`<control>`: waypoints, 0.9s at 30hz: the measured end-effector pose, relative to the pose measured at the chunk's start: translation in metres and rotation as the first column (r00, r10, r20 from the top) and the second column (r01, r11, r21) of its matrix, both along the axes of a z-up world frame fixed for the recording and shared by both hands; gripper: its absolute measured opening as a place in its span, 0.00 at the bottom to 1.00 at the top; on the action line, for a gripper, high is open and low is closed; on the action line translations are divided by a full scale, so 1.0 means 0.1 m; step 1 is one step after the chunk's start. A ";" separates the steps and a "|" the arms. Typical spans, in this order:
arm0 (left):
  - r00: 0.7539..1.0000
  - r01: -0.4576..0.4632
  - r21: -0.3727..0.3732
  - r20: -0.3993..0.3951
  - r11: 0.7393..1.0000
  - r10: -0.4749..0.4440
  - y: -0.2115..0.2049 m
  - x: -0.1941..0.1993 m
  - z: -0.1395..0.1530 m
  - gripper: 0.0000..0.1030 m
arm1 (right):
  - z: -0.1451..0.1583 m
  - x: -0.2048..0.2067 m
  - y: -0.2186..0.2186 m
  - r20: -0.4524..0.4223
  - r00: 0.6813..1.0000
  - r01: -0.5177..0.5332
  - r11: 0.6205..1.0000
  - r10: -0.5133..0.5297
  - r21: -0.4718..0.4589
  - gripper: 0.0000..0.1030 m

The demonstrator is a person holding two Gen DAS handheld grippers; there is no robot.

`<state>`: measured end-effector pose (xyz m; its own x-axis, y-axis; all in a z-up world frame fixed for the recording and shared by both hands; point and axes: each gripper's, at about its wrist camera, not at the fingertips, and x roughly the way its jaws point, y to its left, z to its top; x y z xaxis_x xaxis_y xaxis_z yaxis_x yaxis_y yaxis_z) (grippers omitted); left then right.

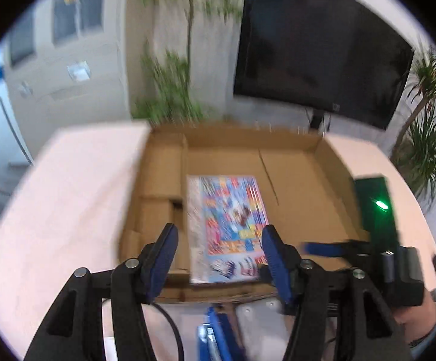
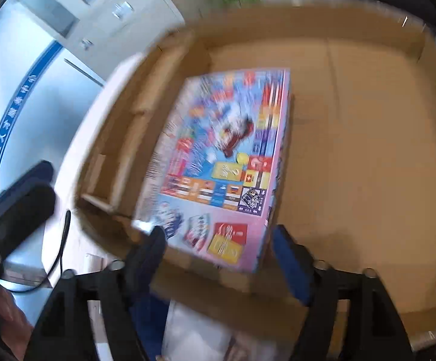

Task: Organize rigid objects
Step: 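Lower the board-game box flat into the cardboard box and open both grippers, then grasp the silver metal can with both grippers and lift it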

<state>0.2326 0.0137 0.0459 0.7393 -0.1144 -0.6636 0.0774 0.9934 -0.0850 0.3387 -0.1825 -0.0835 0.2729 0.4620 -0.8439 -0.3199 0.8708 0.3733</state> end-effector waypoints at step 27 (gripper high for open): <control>0.980 0.004 -0.387 -0.180 0.922 -0.080 -0.01 -1.29 -0.62 0.99 | 0.13 -1.93 -1.24 0.123 0.991 0.071 0.979 -0.048 -0.191 0.65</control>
